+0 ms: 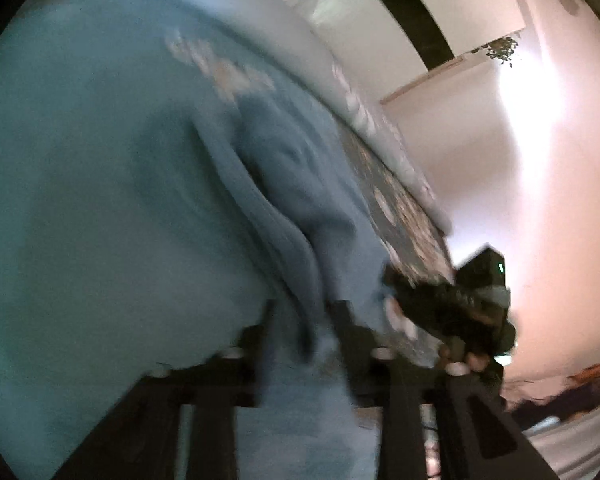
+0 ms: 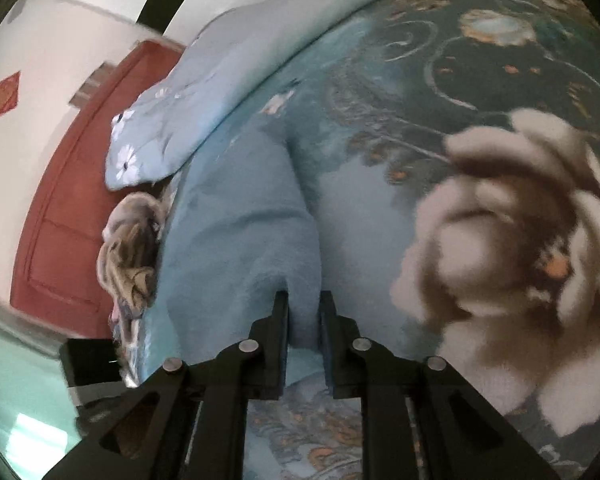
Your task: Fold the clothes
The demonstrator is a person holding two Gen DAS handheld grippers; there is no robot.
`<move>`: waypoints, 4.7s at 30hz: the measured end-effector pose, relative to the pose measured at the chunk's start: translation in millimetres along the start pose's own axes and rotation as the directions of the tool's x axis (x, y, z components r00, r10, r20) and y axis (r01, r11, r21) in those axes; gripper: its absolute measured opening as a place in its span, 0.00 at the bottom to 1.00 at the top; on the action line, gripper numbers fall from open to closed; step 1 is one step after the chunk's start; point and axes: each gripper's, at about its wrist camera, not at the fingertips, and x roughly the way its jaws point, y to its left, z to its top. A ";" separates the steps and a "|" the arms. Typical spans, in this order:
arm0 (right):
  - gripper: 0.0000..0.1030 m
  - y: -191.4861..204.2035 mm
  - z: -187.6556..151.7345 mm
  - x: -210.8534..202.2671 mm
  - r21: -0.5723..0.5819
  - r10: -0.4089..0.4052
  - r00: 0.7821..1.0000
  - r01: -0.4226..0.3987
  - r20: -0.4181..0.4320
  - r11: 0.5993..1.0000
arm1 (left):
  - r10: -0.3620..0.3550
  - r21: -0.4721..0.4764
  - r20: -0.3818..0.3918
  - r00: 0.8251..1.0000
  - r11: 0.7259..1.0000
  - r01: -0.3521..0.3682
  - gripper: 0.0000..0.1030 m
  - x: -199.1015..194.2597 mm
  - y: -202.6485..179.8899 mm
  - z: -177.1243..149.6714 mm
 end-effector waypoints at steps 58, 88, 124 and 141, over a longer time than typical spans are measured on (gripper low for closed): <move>0.15 128.9 10.1 19.8 -0.184 0.331 0.929 -0.359 -0.168 0.915 | -0.003 -0.219 0.243 0.970 0.974 0.058 0.21 -109.8 54.8 3.6; 0.35 55.1 -16.2 -5.5 -0.176 0.021 0.999 -0.028 -0.045 0.984 | 0.004 -0.106 0.071 0.997 0.994 0.003 0.41 -10.0 39.5 8.0; 0.07 21.8 -52.3 -22.5 -0.100 0.036 0.999 -0.033 0.023 0.994 | 0.049 -0.014 0.075 0.996 0.999 -0.048 0.23 -24.9 30.1 -15.4; 0.63 30.5 -26.2 13.0 -0.123 -0.080 0.994 0.089 0.079 0.988 | 0.038 0.027 -0.002 0.999 0.999 -0.038 0.69 38.4 45.3 18.8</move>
